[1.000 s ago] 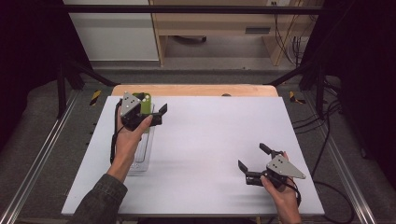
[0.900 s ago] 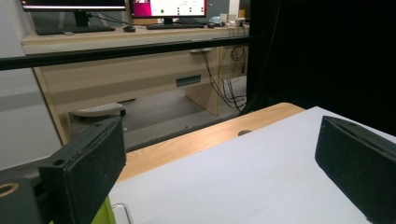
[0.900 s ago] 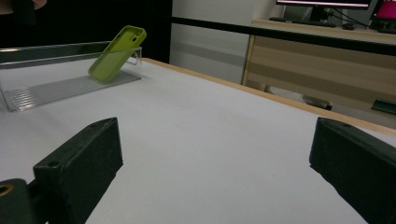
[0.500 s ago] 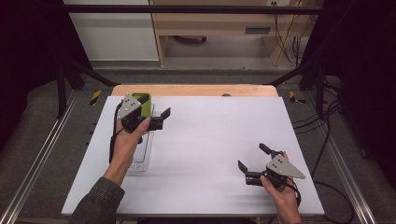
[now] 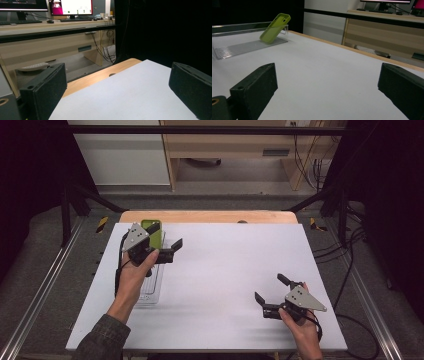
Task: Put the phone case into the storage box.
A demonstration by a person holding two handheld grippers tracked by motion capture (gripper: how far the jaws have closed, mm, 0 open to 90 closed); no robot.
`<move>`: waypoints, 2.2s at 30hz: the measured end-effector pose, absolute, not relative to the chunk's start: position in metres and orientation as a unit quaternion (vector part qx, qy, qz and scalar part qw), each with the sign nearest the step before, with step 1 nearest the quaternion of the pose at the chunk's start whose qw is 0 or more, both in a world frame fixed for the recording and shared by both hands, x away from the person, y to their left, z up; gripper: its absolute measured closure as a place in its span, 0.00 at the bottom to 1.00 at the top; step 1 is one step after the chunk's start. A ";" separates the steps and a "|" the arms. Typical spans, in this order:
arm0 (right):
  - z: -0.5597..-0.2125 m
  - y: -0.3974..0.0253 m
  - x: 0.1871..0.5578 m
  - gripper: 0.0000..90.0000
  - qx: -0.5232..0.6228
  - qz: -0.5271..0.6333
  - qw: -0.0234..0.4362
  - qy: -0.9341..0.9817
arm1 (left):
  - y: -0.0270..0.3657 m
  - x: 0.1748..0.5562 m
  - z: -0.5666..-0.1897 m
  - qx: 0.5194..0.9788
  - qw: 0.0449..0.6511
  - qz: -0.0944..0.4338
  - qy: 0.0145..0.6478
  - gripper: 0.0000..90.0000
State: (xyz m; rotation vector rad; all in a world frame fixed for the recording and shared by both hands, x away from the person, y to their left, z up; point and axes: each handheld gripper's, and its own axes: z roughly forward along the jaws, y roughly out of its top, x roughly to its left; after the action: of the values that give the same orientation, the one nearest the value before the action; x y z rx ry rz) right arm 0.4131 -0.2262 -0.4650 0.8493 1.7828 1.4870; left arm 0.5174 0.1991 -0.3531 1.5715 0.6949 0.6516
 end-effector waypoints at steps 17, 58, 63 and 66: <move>-0.465 -0.226 0.413 0.03 0.325 0.569 0.328 0.680 | 0.219 0.492 -0.342 0.675 0.610 0.296 0.292 0.01; -0.464 -0.228 0.411 0.03 0.325 0.568 0.331 0.680 | 0.261 0.438 -0.358 0.665 0.608 0.320 0.292 0.01; -0.464 -0.228 0.411 0.03 0.325 0.568 0.331 0.680 | 0.268 0.433 -0.363 0.663 0.606 0.325 0.297 0.01; -0.464 -0.227 0.411 0.03 0.325 0.568 0.331 0.680 | 0.271 0.431 -0.366 0.662 0.605 0.326 0.299 0.01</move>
State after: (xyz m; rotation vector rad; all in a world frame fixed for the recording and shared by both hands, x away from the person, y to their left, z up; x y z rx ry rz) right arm 0.4113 -0.2274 -0.4644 0.8485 1.7779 1.4861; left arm 0.4312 0.2714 -0.3658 1.5323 0.6911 0.7541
